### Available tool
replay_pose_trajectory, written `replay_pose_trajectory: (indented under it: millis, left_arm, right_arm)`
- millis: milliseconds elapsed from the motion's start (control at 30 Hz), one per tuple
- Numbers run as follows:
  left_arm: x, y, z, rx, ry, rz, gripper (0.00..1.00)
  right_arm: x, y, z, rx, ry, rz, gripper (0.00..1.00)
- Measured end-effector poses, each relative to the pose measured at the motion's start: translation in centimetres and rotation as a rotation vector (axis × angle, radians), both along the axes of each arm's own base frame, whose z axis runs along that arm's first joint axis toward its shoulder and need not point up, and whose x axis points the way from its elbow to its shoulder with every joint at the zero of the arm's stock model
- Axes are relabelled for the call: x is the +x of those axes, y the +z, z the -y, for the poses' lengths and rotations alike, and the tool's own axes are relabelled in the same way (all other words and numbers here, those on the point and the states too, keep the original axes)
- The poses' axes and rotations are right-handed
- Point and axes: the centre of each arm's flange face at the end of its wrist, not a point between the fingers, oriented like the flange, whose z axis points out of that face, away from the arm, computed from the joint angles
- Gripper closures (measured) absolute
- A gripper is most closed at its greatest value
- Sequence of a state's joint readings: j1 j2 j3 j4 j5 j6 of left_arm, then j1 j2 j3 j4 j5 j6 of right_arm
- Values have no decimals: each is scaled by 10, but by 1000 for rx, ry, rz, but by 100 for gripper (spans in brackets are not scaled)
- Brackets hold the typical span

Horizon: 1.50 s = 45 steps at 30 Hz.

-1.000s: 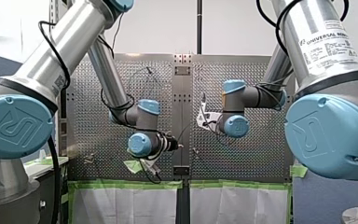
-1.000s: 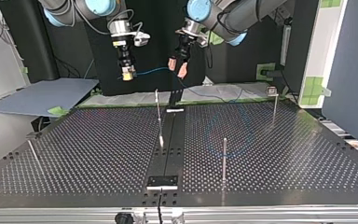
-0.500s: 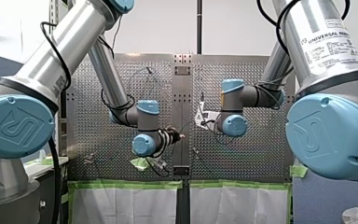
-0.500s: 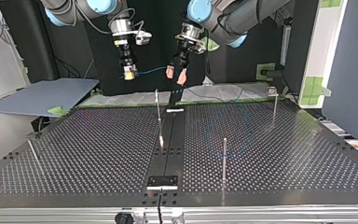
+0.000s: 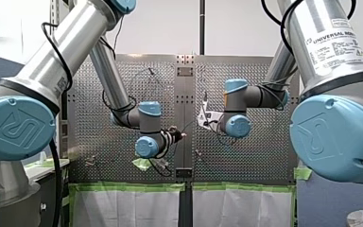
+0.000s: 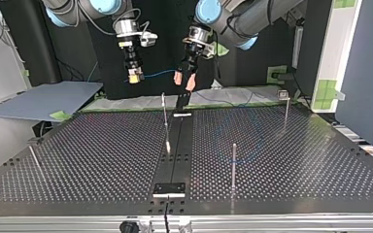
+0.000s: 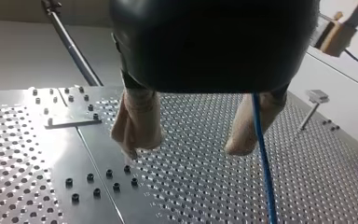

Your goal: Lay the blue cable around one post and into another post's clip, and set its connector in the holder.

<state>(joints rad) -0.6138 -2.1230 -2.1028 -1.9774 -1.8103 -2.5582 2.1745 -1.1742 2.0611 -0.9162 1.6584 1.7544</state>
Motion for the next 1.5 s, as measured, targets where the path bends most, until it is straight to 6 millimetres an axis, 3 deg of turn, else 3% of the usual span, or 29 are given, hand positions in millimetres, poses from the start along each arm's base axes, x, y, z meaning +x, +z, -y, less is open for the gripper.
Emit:
replay_pose_trajectory:
  millis: [33, 67, 100, 167, 200, 233, 267, 900, 1100, 1500]
  left_arm:
    - [0, 0, -1, 9, 5, -1, 0]
    - [0, -1, -1, 16, 10, -2, 21]
    - [-1, -1, -1, 25, 16, -3, 21]
    - [-2, -2, -3, 47, 33, -6, 50]
    - [-3, -3, -3, 55, 41, -8, 50]
    - [-4, -3, -4, 65, 50, -9, 65]
    - [-4, -3, -4, 71, 57, -8, 67]
    - [-10, -3, -6, 170, 147, 25, 62]
    - [-10, -11, -10, 244, 165, 19, 62]
    - [-11, -60, -19, 395, 147, -7, 60]
  right_arm:
    - [0, 0, 0, 0, 0, 0, 39]
    - [0, 0, 0, 0, 0, 0, 39]
    - [0, 1, 0, 0, 0, 0, 39]
    - [0, 1, 0, 0, 0, 1, 39]
    - [0, 1, 0, 0, 0, 1, 39]
    - [0, 1, 0, 1, 0, 0, 39]
    - [0, 1, 0, 2, 0, 0, 39]
    - [-11, -8, 8, 15, -36, -6, 39]
    - [-19, -32, 16, 53, -76, -8, 39]
    - [-40, -86, 28, 109, -184, -48, 39]
